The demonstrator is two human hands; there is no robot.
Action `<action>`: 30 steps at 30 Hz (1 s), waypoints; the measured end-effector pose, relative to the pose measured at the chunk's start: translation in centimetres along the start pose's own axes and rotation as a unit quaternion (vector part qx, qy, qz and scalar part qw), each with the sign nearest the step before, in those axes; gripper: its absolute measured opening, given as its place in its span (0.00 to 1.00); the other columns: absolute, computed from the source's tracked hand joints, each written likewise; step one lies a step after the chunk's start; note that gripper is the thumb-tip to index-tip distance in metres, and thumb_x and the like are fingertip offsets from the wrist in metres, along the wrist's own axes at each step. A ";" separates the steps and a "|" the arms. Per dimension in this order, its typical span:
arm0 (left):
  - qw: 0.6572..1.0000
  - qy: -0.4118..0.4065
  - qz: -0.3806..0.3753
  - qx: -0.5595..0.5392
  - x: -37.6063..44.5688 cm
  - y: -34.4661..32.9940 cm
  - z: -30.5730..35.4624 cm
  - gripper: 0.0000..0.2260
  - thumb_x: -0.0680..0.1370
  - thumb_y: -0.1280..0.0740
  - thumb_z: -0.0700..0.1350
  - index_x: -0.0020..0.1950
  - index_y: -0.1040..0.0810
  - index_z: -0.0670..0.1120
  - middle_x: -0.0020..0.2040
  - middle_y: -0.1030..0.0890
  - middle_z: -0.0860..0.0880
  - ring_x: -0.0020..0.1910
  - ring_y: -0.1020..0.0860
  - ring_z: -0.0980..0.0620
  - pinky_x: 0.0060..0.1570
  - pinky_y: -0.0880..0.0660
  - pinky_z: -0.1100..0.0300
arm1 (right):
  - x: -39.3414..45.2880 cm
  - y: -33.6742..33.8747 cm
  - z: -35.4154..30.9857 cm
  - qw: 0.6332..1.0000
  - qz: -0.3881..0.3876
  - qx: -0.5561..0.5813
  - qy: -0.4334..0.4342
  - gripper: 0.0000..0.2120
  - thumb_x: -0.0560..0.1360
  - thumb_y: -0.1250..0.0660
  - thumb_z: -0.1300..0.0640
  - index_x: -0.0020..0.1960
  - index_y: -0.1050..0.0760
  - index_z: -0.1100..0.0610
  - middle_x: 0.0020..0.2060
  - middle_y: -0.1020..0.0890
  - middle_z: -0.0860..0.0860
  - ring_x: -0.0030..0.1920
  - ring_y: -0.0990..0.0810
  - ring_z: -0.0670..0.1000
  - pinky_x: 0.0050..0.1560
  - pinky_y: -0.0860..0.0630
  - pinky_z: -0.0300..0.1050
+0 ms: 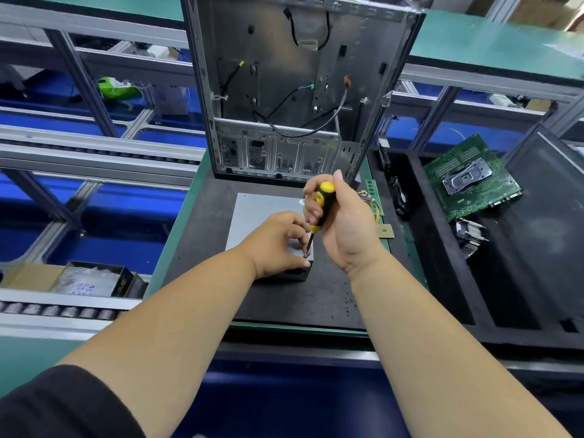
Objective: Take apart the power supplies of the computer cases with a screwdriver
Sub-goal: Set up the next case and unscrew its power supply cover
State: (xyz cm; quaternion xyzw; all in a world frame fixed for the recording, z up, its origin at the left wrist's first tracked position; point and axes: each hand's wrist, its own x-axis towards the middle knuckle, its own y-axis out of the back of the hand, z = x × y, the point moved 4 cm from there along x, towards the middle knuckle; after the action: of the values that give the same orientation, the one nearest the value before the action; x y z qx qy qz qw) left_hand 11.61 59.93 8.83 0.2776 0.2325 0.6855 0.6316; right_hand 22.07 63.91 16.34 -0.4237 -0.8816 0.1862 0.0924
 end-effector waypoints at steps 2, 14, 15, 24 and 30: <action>1.000 -0.003 -0.004 0.004 0.0 0.0 0.0 0.09 0.66 0.18 0.42 0.38 0.17 0.46 0.49 0.29 0.58 0.52 0.29 0.55 0.59 0.29 0.60 | 0.0 0.0 0.2 1.000 -0.004 -0.017 0.004 0.17 0.82 0.43 0.46 0.44 0.31 0.58 0.28 0.33 0.49 0.29 0.36 0.47 0.32 0.37 0.39; 1.000 -0.002 -0.006 -0.003 -0.1 0.0 0.3 0.08 0.66 0.19 0.40 0.38 0.17 0.43 0.52 0.26 0.53 0.55 0.27 0.52 0.61 0.28 0.54 | -0.3 0.7 -0.8 0.999 0.004 -0.047 -0.006 0.16 0.84 0.44 0.56 0.43 0.24 0.61 0.35 0.24 0.53 0.35 0.25 0.49 0.34 0.27 0.37; 1.000 -0.002 -0.005 -0.004 -0.1 0.0 0.3 0.08 0.66 0.19 0.40 0.39 0.17 0.43 0.51 0.27 0.55 0.54 0.27 0.52 0.61 0.28 0.55 | -0.3 0.6 -0.8 0.999 -0.005 -0.041 -0.009 0.18 0.85 0.46 0.55 0.43 0.23 0.61 0.33 0.25 0.53 0.34 0.26 0.49 0.34 0.28 0.37; 1.000 -0.001 0.000 0.001 0.1 -0.1 -0.1 0.08 0.66 0.19 0.41 0.40 0.16 0.44 0.51 0.27 0.52 0.54 0.27 0.53 0.59 0.29 0.60 | 0.2 0.0 0.4 0.997 -0.015 -0.068 -0.020 0.11 0.76 0.36 0.49 0.45 0.33 0.55 0.31 0.30 0.49 0.33 0.33 0.49 0.36 0.33 0.39; 1.000 -0.003 -0.001 0.010 0.1 0.2 -0.1 0.09 0.65 0.18 0.42 0.38 0.18 0.44 0.51 0.26 0.56 0.54 0.28 0.55 0.59 0.32 0.64 | 0.0 0.7 -0.2 0.997 -0.002 -0.072 0.003 0.07 0.81 0.38 0.57 0.46 0.28 0.58 0.38 0.23 0.51 0.39 0.26 0.50 0.39 0.26 0.38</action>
State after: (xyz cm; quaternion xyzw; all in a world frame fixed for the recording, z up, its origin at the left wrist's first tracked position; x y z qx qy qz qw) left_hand 11.42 60.05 8.91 0.2855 0.2379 0.6816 0.6303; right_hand 22.65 64.33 16.21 -0.4280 -0.8933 0.1214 0.0644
